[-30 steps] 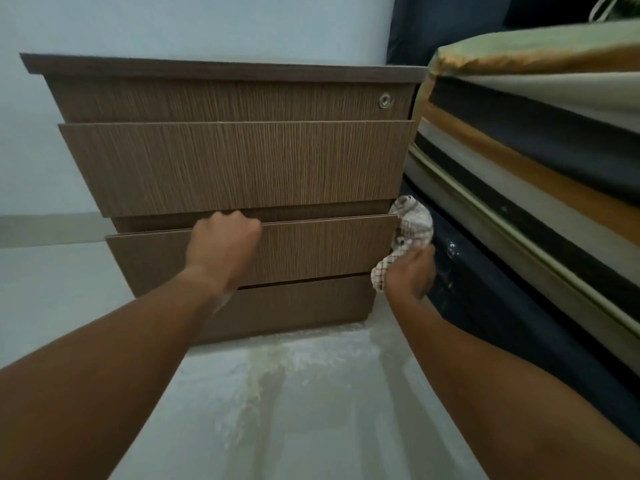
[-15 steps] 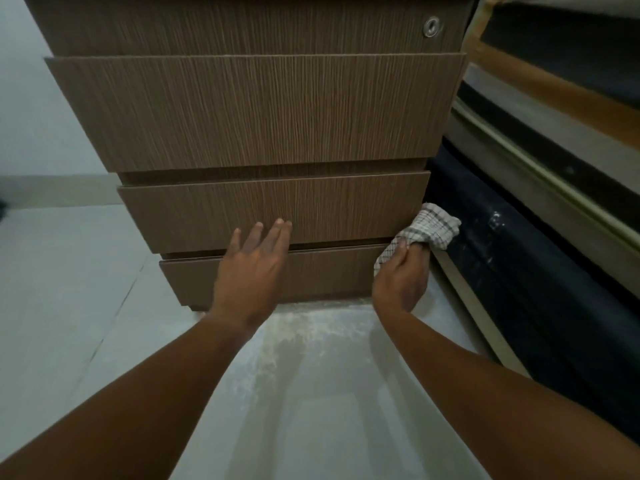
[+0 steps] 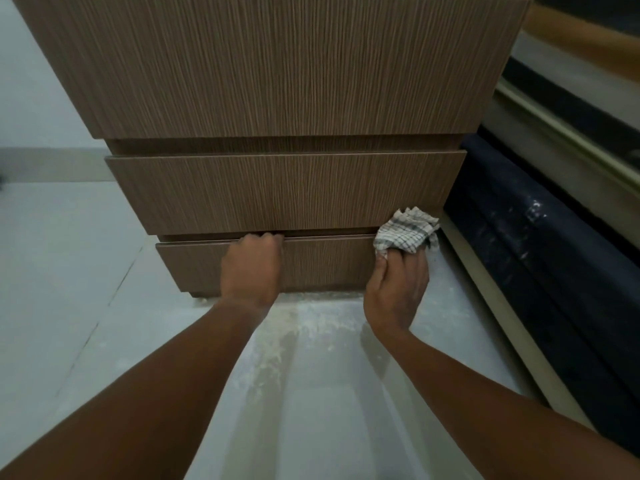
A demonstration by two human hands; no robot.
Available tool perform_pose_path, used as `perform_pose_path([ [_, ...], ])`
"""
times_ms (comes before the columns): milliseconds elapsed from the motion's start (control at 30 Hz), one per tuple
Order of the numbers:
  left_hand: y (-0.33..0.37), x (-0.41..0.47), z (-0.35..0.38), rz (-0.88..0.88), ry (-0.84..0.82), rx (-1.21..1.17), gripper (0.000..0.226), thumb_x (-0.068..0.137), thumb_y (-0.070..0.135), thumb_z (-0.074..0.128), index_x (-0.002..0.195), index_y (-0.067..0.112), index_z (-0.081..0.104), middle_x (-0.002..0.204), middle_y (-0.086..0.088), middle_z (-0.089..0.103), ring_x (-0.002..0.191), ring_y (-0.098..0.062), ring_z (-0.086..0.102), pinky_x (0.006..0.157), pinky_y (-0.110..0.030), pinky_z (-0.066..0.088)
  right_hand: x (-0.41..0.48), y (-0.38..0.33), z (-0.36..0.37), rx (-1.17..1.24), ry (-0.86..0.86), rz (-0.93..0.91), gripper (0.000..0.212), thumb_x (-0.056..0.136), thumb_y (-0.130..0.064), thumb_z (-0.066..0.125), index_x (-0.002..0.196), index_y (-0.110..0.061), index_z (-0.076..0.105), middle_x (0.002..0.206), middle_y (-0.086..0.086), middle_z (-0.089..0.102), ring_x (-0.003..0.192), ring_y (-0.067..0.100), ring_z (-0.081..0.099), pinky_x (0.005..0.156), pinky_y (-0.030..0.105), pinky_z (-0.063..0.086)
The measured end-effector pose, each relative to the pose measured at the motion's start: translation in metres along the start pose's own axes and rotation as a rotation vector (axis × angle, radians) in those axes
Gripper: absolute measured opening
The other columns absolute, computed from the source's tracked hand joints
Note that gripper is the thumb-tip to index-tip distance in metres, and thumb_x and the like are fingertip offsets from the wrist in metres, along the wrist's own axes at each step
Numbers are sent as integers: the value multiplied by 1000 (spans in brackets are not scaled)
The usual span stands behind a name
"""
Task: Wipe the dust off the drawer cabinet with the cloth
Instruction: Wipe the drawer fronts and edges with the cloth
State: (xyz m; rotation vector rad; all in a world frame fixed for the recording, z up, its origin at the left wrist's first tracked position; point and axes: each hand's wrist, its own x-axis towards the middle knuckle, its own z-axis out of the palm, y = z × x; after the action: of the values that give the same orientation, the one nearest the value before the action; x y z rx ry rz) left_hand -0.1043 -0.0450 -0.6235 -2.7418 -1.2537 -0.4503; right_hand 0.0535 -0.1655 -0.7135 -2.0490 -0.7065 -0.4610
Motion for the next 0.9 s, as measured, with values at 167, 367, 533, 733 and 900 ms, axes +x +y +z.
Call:
perform_pose_path([
  [167, -7, 7, -2, 49, -29, 11, 20, 93, 10, 58, 99, 22, 71, 76, -4, 68, 72, -30, 68, 60, -37, 50, 6, -18, -8, -76, -32, 0, 35, 101, -31, 38, 121, -15, 61, 130, 5, 58, 130, 27, 42, 106, 48, 40],
  [367, -10, 18, -8, 81, -125, 65, 20, 94, 12, 56, 105, 21, 71, 84, -7, 68, 79, -30, 69, 67, -38, 56, 23, -19, -43, -266, -240, -125, 28, 103, -30, 45, 123, -21, 63, 129, 2, 58, 125, 24, 45, 103, 41, 40],
  [533, -6, 11, -32, 203, -266, 221, 38, 102, 17, 44, 138, 22, 53, 121, -7, 67, 109, -26, 64, 87, -35, 48, 40, -34, -71, -322, -399, -176, 33, 103, -32, 40, 129, -26, 59, 133, -2, 56, 124, 22, 44, 103, 39, 38],
  [733, 3, 25, -49, 114, -433, 215, 34, 102, 25, 46, 131, 13, 61, 127, -13, 63, 118, -31, 58, 90, -35, 46, 50, -37, -79, -399, -478, -238, 32, 100, -30, 42, 123, -23, 63, 128, 2, 60, 120, 24, 47, 104, 41, 37],
  [900, -4, 30, -40, -12, -309, 14, 26, 96, 28, 60, 114, 11, 68, 113, -14, 69, 108, -32, 64, 87, -38, 49, 45, -34, -68, -397, -439, -267, 31, 103, -28, 42, 124, -23, 64, 124, 1, 62, 116, 20, 53, 103, 37, 42],
])
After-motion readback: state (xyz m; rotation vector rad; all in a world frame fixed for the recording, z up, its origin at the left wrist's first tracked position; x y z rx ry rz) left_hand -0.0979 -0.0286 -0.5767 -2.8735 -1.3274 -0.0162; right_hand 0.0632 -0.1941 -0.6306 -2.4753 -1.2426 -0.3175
